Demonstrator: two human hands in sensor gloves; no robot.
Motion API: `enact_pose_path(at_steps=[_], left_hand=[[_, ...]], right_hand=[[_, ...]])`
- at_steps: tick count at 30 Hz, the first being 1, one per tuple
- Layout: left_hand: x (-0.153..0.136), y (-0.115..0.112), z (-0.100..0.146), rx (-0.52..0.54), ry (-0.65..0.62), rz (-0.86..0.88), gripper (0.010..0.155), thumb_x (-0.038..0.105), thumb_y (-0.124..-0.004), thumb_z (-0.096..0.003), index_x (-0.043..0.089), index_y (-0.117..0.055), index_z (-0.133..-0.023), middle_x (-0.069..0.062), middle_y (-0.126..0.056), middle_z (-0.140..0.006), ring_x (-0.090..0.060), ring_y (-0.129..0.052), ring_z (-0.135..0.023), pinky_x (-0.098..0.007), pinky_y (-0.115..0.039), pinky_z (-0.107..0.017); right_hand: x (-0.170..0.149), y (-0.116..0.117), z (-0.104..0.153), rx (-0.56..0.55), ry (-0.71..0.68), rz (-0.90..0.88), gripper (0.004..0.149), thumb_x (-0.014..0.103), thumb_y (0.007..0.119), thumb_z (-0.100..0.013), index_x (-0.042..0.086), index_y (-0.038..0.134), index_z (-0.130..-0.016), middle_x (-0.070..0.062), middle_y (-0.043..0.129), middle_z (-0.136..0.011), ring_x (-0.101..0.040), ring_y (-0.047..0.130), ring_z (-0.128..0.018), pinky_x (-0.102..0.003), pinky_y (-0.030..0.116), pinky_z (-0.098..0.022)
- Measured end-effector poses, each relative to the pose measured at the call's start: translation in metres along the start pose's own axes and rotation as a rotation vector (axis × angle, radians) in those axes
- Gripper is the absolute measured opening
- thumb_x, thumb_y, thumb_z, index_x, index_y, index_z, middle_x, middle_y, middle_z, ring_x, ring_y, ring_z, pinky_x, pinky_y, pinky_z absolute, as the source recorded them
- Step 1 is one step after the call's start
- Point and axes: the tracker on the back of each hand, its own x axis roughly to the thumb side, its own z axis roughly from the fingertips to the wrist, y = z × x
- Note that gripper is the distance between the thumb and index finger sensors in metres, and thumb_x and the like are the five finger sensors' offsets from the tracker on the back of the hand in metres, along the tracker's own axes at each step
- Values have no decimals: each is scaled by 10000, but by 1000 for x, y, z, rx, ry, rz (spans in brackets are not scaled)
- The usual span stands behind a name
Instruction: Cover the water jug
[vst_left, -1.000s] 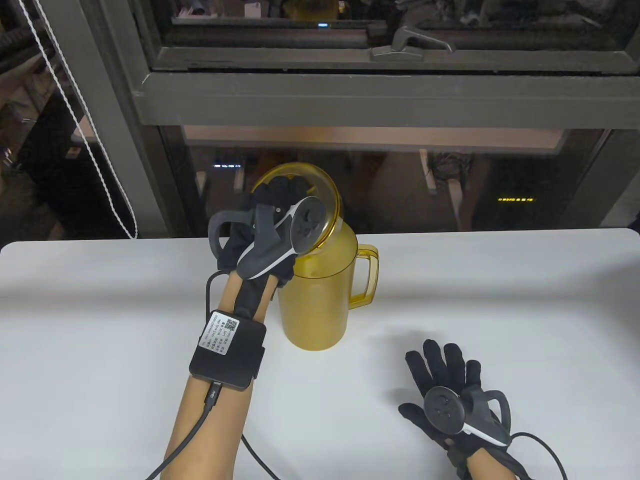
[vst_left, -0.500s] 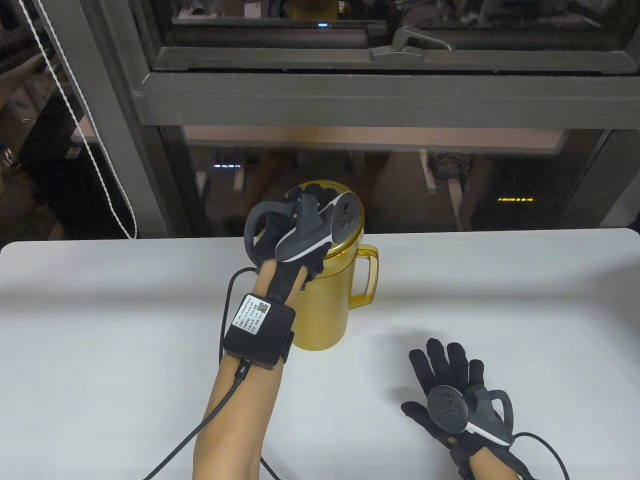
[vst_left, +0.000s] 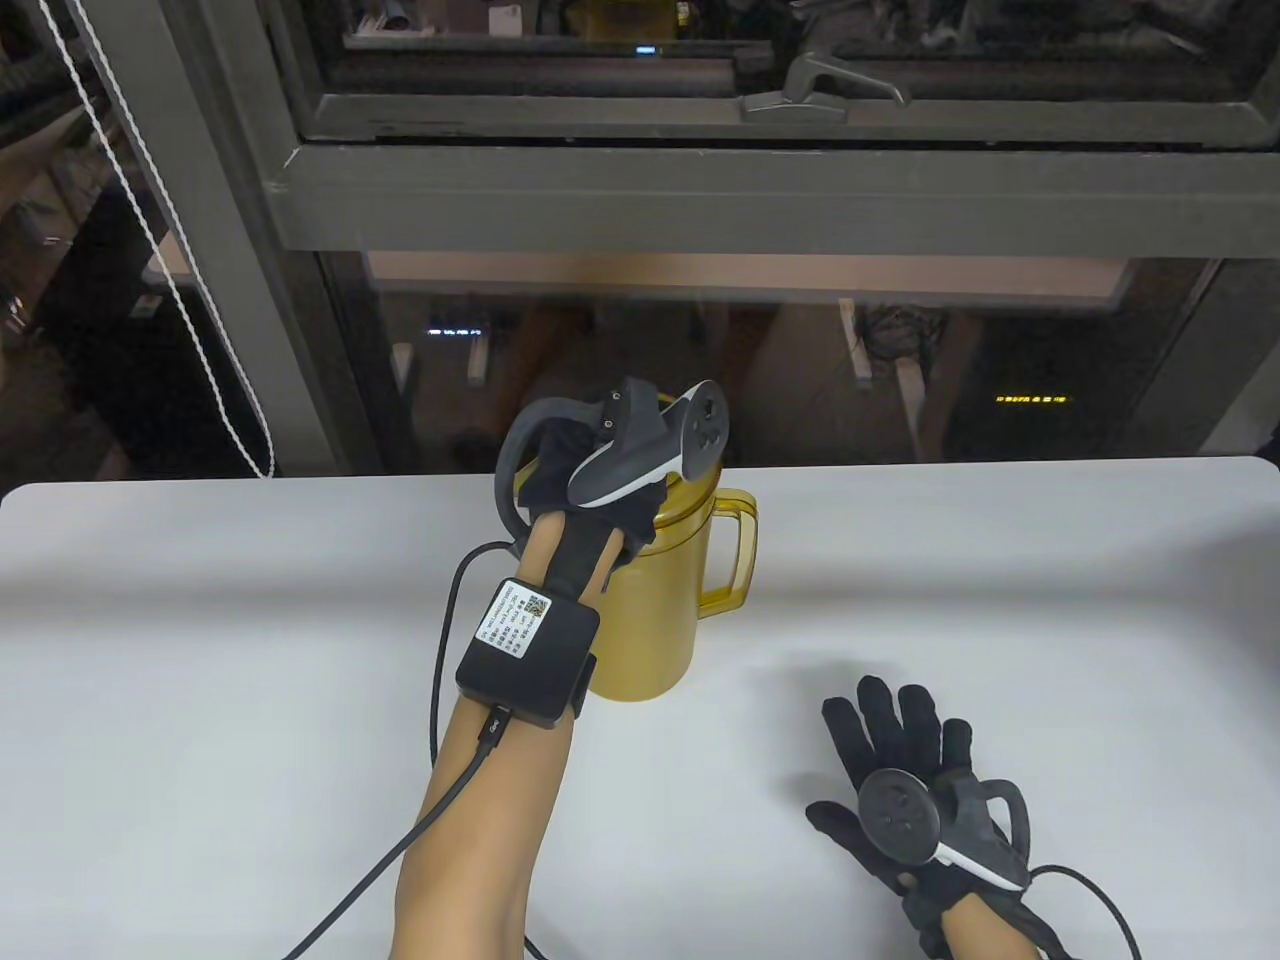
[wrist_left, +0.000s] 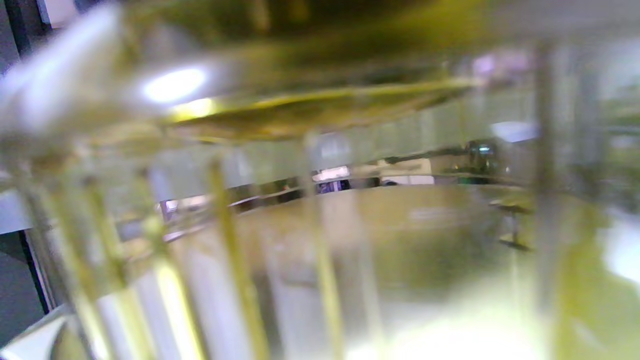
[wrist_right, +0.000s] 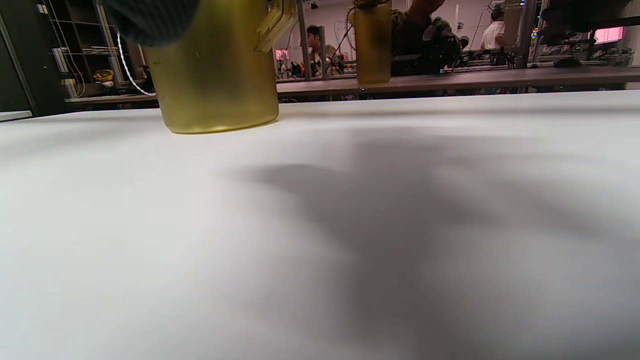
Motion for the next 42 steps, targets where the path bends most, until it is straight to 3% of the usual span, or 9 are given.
enact_pose_path(at_steps=[16, 28, 32, 36, 40, 42], left_hand=[[6, -22, -4, -80, 8, -8, 563, 321, -780, -379, 275, -777, -940, -9, -871, -933, -248, -919, -818, -600, -735, -687], [3, -33, 4, -69, 28, 37, 558, 335, -745, -419, 269, -723, -973, -20, -820, -994, -270, -870, -889, -612, -696, -707], [-10, -24, 19, -8, 44, 63, 561, 358, -687, -458, 270, -652, -1011, -52, -697, -1103, -322, -755, -996, -630, -643, -728], [-35, -15, 45, -30, 57, 62, 651, 487, -656, -441, 286, -556, -1052, -56, -587, -1165, -343, -645, -1066, -648, -578, -756], [-62, -14, 87, 32, 6, 57, 710, 565, -642, -407, 300, -535, -1057, -43, -564, -1179, -328, -602, -1095, -656, -553, -766], [-72, -19, 106, 6, 10, 78, 742, 593, -627, -398, 308, -498, -1071, -45, -513, -1200, -335, -557, -1114, -664, -529, -771]], right_hand=[[-3, -1, 0, -6, 3, -6, 940, 637, 664, -471, 285, 2, -1038, -137, 25, -1161, -568, 126, -1058, -775, 217, -699], [0, 0, 0, -8, -15, 3, 940, 639, 663, -471, 285, 2, -1039, -135, 26, -1161, -568, 126, -1059, -775, 218, -699], [3, 0, 0, -13, -31, 5, 940, 639, 663, -471, 286, 2, -1039, -136, 25, -1162, -566, 127, -1060, -775, 216, -699], [9, 0, 0, -14, -51, 12, 941, 641, 662, -471, 287, 0, -1038, -134, 26, -1162, -566, 126, -1060, -774, 216, -700], [15, -3, 2, -35, -77, 1, 941, 642, 661, -471, 287, -1, -1038, -135, 22, -1161, -565, 125, -1060, -775, 214, -699], [18, -5, 3, -45, -92, -7, 943, 642, 662, -471, 285, -1, -1039, -136, 22, -1161, -566, 122, -1060, -776, 213, -699]])
